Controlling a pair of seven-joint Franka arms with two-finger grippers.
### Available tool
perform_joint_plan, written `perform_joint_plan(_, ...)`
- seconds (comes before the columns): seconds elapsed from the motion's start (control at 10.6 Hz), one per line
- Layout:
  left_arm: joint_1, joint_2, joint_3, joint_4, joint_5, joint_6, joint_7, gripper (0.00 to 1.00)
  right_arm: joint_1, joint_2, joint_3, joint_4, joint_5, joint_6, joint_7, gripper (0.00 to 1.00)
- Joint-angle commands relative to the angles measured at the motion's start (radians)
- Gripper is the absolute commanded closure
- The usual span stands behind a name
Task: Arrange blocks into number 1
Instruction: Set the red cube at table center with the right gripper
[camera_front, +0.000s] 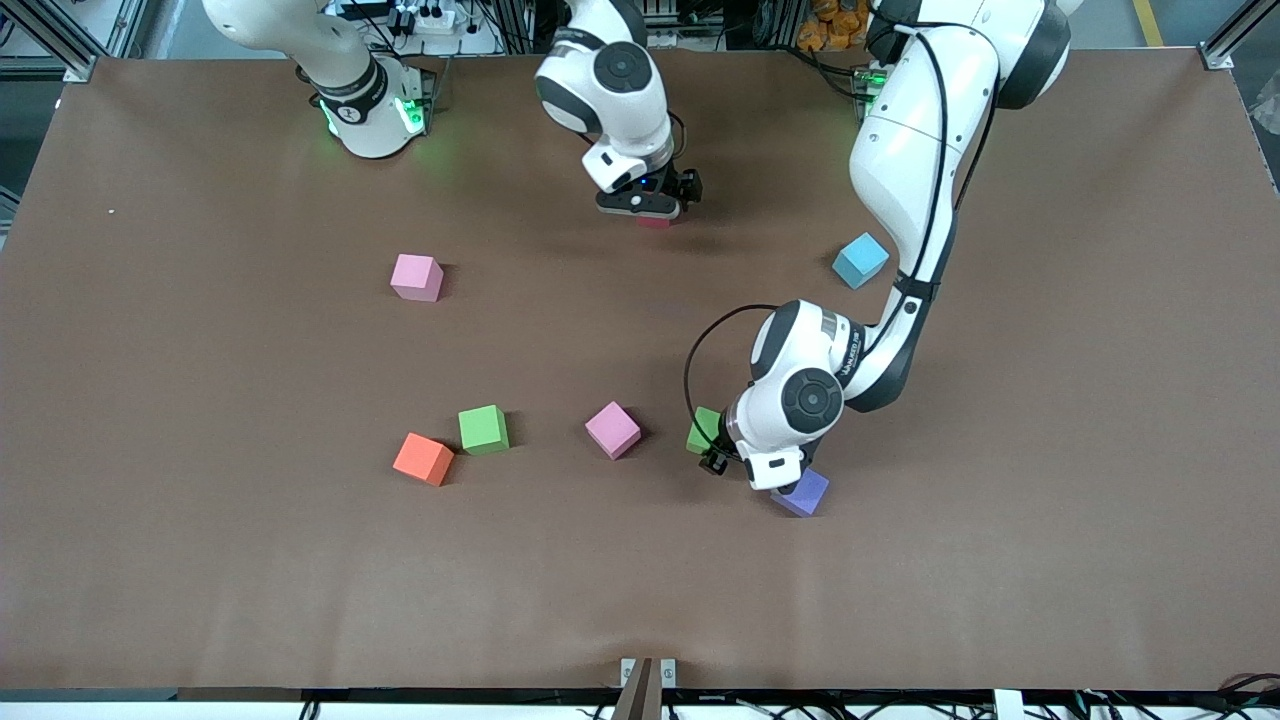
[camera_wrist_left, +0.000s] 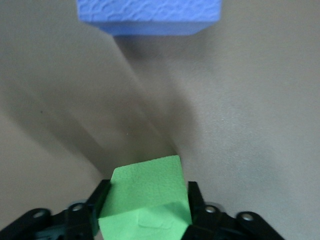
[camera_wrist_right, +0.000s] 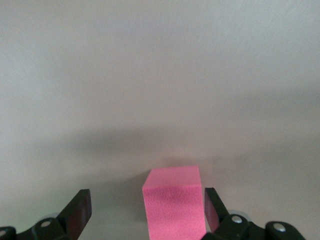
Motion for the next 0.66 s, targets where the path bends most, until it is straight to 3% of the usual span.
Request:
perform_joint_plan(0.0,-0.031,-0.052,0.005,-0.013,0.083,-0.053,0.141,1.00,-0.088,-0.114,0.007,-0.035,-0.009,-0.078,-0.038,0.00)
perform_joint_plan(0.28,-0.028,-0.135,0.005,-0.018,0.088,-0.157,0.301,1.00,-0.316,-0.122,0.004,-0.017,-0.113,-0.115,-0.153,0.00)
perform_joint_plan(0.57,-0.078,-0.226,-0.037,-0.070,0.088,-0.288,0.470,1.00,-0.571,-0.044,0.001,0.106,-0.126,-0.116,-0.408,0.00)
